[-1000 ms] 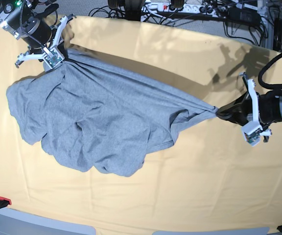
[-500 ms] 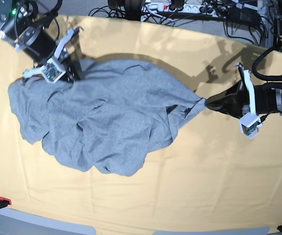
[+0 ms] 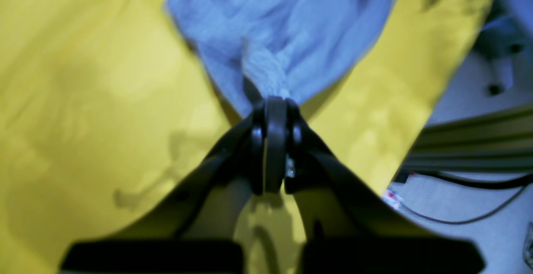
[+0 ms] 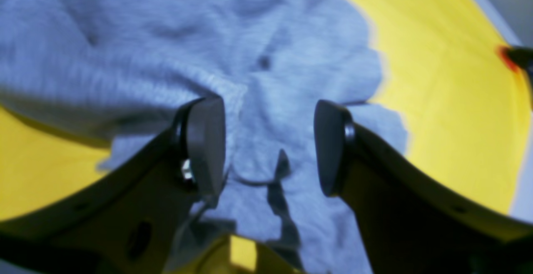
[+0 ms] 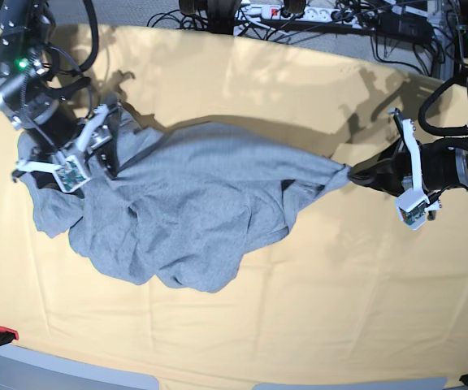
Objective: Layout the t-shirt on the table in an organized manner, then fold the t-shirt properly
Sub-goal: 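Regrasp the shirt with the right gripper and drag it away from the left gripper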
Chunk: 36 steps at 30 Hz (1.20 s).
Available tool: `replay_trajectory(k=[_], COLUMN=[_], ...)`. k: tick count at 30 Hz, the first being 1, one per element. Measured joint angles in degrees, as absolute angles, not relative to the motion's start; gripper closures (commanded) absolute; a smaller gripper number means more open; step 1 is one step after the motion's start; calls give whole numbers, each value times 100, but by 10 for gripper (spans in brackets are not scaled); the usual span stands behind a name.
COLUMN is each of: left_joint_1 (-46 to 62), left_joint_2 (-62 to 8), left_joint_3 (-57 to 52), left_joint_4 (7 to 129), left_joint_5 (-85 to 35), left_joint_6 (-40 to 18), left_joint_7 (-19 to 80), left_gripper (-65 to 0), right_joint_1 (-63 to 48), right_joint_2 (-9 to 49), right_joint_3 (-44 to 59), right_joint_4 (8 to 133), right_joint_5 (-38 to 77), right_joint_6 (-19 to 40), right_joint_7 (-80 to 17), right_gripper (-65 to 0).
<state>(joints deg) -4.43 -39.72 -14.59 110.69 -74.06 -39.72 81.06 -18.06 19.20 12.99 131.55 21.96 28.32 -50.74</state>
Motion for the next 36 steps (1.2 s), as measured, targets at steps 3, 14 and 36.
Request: replay_trajectory(k=[3, 14, 36], left_joint_1=[-447, -443, -445], left_joint_2=[-3968, -3968, -3968], left_joint_3=[-1459, -1459, -1459], left_joint_4=[11069, 11065, 11063], left_joint_5=[-7279, -6423, -6423], left_joint_6=[-3972, -3972, -3972], left_joint_7=[8084, 8084, 8086], left_gripper=[0, 0, 0], right_joint_1=[-2104, -3380, -2928], right_joint_2=[1938, 1946, 1905], right_joint_3=[1791, 2624, 1170], right_joint_4=[13413, 13415, 11708], right_joint_5=[2801, 4663, 3310], right_joint_6=[3153, 3962, 3339], right_joint_7=[-5301, -6536, -5481], right_gripper=[-352, -351, -384])
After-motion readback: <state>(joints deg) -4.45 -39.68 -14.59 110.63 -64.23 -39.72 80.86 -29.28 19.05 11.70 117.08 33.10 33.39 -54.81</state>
